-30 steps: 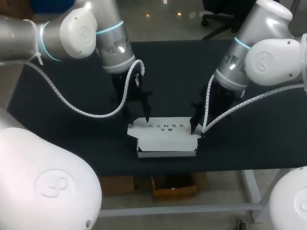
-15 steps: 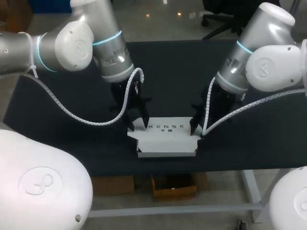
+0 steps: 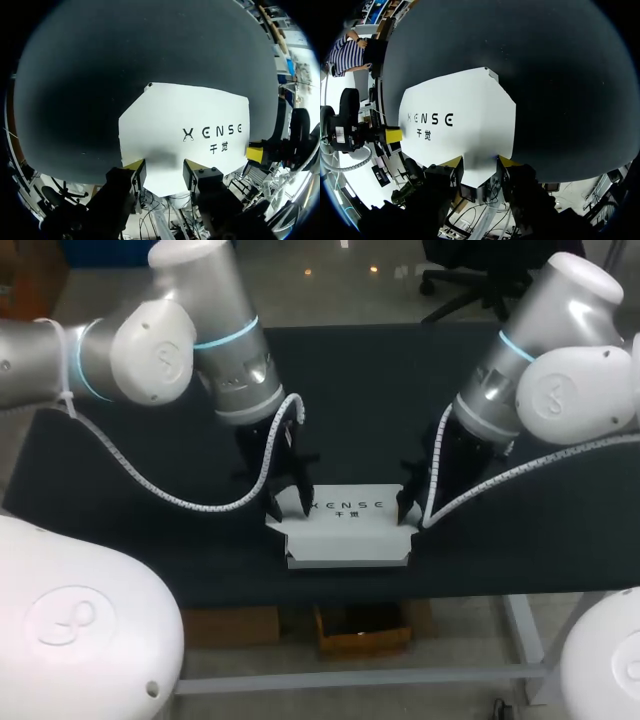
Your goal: Assemble the packaging by folding the flat box into shape, placing the metal phone stand inside, and closing the box properly
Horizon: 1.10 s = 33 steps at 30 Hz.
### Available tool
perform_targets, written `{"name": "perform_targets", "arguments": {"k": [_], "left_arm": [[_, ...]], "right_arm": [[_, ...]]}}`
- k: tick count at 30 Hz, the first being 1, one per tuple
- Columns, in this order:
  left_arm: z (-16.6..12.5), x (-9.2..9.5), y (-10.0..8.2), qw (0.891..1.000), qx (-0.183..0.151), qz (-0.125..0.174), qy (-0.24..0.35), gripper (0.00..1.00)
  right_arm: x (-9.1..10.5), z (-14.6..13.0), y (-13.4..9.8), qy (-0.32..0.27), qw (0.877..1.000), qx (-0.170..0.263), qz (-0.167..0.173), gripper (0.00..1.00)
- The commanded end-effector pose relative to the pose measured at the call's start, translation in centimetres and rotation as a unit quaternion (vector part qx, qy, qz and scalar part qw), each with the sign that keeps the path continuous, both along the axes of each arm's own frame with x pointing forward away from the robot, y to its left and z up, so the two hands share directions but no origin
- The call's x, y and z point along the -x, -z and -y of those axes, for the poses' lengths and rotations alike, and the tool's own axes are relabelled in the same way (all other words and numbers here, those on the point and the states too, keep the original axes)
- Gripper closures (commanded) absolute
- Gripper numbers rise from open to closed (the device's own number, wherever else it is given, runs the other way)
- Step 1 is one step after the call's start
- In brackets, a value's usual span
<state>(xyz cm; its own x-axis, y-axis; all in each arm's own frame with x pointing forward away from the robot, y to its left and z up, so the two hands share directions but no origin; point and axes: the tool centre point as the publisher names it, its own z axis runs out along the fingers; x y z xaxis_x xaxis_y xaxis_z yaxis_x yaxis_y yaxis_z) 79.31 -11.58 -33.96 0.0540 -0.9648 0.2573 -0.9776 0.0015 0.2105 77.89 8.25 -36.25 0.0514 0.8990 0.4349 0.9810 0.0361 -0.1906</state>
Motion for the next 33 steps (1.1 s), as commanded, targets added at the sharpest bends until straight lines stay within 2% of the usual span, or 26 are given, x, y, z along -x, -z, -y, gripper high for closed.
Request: {"name": "perform_targets", "arguments": {"k": [1,6,12,19,33], "left_arm": [[0.5,0.5,0.2,1.0,-0.01,0.007,-0.005,0.51],[0.5,0.7,0.6,0.999,-0.017,0.024,-0.019,0.51],[-0.3,0.3,1.2,0.999,-0.01,0.027,-0.024,0.51],[-0.8,0.8,1.5,0.999,-0.002,0.041,-0.024,0.51],[-0.5,0.7,2.3,0.998,0.006,0.053,-0.019,0.52]], "right_arm": [[0.2,0.1,0.1,0.002,1.0,-0.002,0.003,0.59],[0.1,0.1,0.2,0.001,1.0,-0.002,0.005,0.59],[0.0,0.1,0.1,0.0,1.0,-0.003,0.008,0.6],[0.0,0.0,0.1,0.0,1.0,-0.003,0.008,0.6],[0.2,-0.1,0.4,0.005,1.0,-0.012,0.018,0.59]]}}
